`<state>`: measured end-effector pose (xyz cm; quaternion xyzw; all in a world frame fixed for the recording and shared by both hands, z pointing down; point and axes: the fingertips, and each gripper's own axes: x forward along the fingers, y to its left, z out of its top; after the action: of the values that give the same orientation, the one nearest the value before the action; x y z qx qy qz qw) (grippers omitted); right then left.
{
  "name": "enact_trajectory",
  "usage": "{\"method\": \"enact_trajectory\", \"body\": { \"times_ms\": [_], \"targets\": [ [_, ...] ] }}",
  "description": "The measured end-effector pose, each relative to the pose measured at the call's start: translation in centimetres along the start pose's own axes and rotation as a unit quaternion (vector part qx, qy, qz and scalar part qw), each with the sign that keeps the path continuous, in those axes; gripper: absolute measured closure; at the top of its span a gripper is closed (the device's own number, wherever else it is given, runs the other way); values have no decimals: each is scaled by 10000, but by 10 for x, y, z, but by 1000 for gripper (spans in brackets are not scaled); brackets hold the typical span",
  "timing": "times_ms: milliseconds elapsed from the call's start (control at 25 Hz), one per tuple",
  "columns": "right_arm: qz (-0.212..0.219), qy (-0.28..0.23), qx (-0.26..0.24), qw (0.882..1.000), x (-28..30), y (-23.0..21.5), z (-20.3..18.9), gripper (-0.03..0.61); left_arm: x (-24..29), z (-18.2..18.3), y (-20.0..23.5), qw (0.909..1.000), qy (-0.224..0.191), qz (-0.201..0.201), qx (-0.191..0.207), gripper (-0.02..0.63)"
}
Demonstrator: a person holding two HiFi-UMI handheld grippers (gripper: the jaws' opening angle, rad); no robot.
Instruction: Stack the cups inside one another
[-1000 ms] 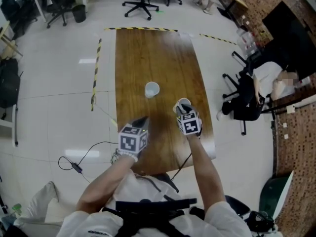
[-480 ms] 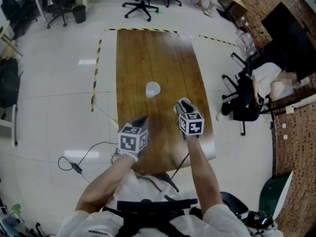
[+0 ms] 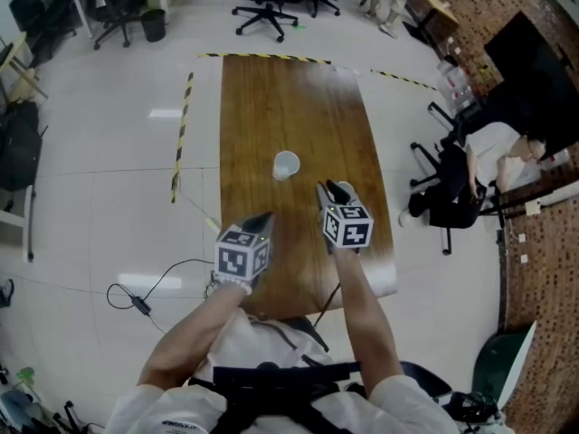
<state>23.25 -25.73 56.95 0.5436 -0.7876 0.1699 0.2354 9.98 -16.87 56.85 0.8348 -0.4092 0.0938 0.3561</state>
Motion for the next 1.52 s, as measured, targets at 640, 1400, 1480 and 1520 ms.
{"method": "enact_trajectory", "body": {
  "times_ms": [640,1400,1480,1520],
  "targets": [
    [733,725,-903,9906,62,51,-7,445,-18,8,19,9994,-168,294,-96,617],
    [879,1283,-2058,9662,129,81,-22,442,-53,8,46,9962,-543,644,-234,617],
    [867,1314,-2092,9651,132,83,-23,443,-54,9,46,9963,-579,612,-164,617],
    [869,1332,-2108,9645,133,83,-24,443,-54,10,46,9964,-589,598,-137,617]
  ]
}}
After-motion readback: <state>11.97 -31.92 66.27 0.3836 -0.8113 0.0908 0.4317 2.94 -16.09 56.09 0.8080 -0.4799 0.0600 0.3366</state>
